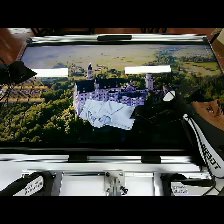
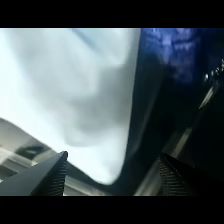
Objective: Fold the shirts.
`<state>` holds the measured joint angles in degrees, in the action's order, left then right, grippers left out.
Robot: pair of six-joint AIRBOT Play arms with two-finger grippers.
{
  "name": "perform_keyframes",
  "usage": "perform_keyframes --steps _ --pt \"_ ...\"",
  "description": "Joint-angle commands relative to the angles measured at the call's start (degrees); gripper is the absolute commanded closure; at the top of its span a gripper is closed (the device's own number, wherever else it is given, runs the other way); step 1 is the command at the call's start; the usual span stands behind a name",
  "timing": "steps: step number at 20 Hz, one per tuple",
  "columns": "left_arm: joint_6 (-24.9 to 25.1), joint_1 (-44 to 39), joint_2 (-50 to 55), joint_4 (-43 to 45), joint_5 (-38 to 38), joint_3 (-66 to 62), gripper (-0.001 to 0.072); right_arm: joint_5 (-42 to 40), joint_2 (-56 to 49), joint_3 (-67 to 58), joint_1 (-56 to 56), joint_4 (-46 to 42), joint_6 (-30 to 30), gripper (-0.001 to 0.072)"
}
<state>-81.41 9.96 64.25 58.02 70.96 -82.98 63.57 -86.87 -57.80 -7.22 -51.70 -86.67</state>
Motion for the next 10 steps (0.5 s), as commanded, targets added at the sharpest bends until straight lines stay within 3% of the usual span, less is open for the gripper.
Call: perform_keyframes --steps 1,4,6,8,10 --pt "1.4 0.0 0.3 0.5 0.1 0.0 0.0677 -7.7 -2.7 1.1 -1.9 6.1 2.2 0.0024" --pt "1.4 0.0 0.3 0.5 0.1 0.0 0.0677 -10.2 -4.7 1.1 -3.8 11.1 4.8 0.0043" --pt "1.4 0.0 0.3 0.5 0.1 0.0 0.0676 -10.3 -4.9 1.1 -4.4 12.3 6.8 0.0283" --pt "1.4 0.0 0.3 0.5 0.3 0.0 0.0677 -10.3 -4.7 0.9 -4.3 12.9 6.9 0.0633" --pt "1.4 0.0 0.3 0.5 0.8 0.0 0.0677 -6.9 -3.1 -1.3 -4.1 12.8 10.8 0.0644"
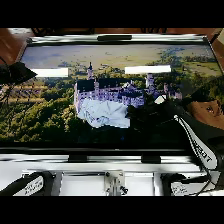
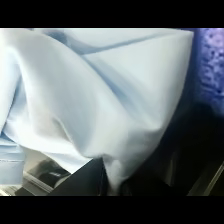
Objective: Fold the shirts.
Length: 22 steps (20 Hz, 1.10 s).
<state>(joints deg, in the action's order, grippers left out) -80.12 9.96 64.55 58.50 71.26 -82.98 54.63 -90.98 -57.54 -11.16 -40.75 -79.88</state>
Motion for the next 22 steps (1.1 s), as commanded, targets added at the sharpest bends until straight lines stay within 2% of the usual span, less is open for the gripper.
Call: perform_keyframes --steps 1,3,5,7,10,13,19,22 --pt "0.2 0.0 0.0 0.0 0.5 0.0 0.0676 5.4 2.4 -3.9 0.0 1.8 7.2 0.0644" --pt "0.2 0.0 0.0 0.0 0.5 0.0 0.0676 14.0 6.7 -11.1 1.7 0.0 8.5 0.0644" --pt "0.2 0.0 0.0 0.0 0.4 0.0 0.0677 20.9 11.5 -19.0 4.7 -1.8 4.7 0.0644" --pt "0.2 0.0 0.0 0.0 0.5 0.0 0.0676 24.3 17.1 -26.8 8.5 -5.3 0.1 0.0644" --pt "0.2 0.0 0.0 0.0 1.1 0.0 0.0676 25.4 23.8 -33.2 12.6 -11.6 -3.6 0.0644" --pt "0.2 0.0 0.0 0.0 1.5 0.0 0.0677 26.0 26.7 -34.4 15.3 -14.3 -3.7 0.0645" --pt "1.6 0.0 0.0 0.0 3.7 0.0 0.0676 24.3 22.9 -34.4 16.8 -21.0 -0.8 0.0645" --pt "1.6 0.0 0.0 0.0 3.8 0.0 0.0676 20.0 19.3 -34.4 16.8 -22.8 0.4 0.0644"
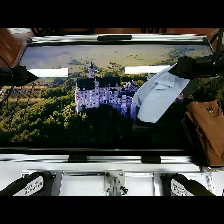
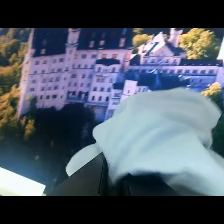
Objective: Fold the shirts.
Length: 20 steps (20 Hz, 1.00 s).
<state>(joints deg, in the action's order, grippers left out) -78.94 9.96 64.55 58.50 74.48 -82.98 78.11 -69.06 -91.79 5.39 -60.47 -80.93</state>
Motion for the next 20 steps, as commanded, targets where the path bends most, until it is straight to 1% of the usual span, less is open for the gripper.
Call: perform_keyframes --steps 1,6,8,13,16,18,20 --pt "0.5 0.0 0.0 0.0 0.6 0.0 0.0676 -5.7 -3.7 -0.2 0.3 -3.1 1.7 0.0645" --pt "0.4 0.0 0.0 0.0 0.6 0.0 0.0676 -18.0 -6.6 -0.2 2.4 -4.4 2.4 0.0644" --pt "0.3 0.0 0.0 0.0 0.6 0.0 0.0676 -19.5 -6.4 -0.8 4.6 -5.8 2.9 0.0644" --pt "0.2 0.0 0.0 -0.7 0.6 0.0 0.0676 -12.0 -6.4 -6.8 10.8 -12.7 4.3 0.0644" --pt "0.0 0.0 -0.1 -3.5 0.7 0.0 0.0676 -10.8 -6.4 -9.3 15.5 -17.7 5.2 0.0644" --pt "0.0 0.0 0.0 -5.6 0.6 0.0 0.0676 -9.0 -6.4 -9.3 18.3 -17.4 5.1 0.0644" --pt "0.1 0.0 0.0 -5.7 0.6 0.0 0.0676 -5.6 -6.4 -9.3 19.8 -17.5 6.2 0.0644"
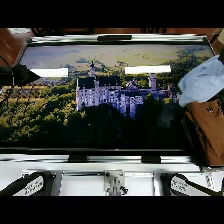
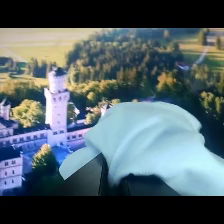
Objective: Fold the shirts.
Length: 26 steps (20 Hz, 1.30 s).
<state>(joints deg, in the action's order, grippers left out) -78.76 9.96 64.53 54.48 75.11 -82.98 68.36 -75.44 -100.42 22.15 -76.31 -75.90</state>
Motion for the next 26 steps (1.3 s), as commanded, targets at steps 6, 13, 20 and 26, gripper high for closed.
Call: perform_keyframes --steps 6,13,20,26 --pt "0.1 0.0 0.0 -1.6 -0.1 0.0 0.0676 13.5 4.4 -0.6 3.8 -7.0 5.1 0.0644" --pt "1.2 0.0 0.0 -1.6 0.0 0.0 0.0676 22.8 9.5 1.4 11.1 -16.8 3.2 0.0643" --pt "1.2 0.0 0.0 -1.6 0.7 0.0 0.0676 31.9 10.2 22.0 22.1 -17.8 -2.1 0.0644" --pt "1.1 0.0 0.0 -1.6 1.0 0.0 0.0676 28.1 17.3 37.9 26.0 -26.3 -5.6 0.0643"
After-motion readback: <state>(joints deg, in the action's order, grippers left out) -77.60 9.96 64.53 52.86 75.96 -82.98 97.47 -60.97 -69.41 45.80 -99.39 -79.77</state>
